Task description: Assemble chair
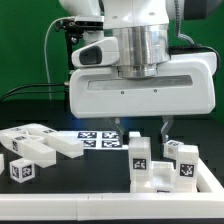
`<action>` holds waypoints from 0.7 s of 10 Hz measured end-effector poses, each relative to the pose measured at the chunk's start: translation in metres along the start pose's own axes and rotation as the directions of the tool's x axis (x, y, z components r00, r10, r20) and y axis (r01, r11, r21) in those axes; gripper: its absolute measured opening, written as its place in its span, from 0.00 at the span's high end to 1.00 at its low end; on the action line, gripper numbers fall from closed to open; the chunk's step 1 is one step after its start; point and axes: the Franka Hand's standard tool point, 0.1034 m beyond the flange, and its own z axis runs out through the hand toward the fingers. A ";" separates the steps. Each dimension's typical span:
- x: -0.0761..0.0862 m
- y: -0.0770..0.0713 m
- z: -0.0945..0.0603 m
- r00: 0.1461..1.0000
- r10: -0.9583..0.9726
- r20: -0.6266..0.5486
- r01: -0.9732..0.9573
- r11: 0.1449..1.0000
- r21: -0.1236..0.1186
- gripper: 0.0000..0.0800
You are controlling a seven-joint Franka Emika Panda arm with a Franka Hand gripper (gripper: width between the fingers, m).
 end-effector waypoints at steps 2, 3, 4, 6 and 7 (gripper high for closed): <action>0.000 0.000 0.000 0.989 0.151 0.000 -0.151 0.989 0.002 0.65; 0.000 -0.001 0.001 0.966 0.260 0.000 -0.260 0.966 0.001 0.65; 0.001 -0.005 0.001 0.921 0.390 -0.013 -0.390 0.921 0.005 0.65; 0.002 -0.015 0.002 0.774 0.631 -0.051 -0.630 0.776 0.039 0.65; 0.003 -0.015 0.002 0.685 0.726 -0.066 -0.723 0.688 0.064 0.65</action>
Offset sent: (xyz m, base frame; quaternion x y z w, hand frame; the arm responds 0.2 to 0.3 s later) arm -0.0077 0.0038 -0.0151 -0.0418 0.0126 0.2953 0.9544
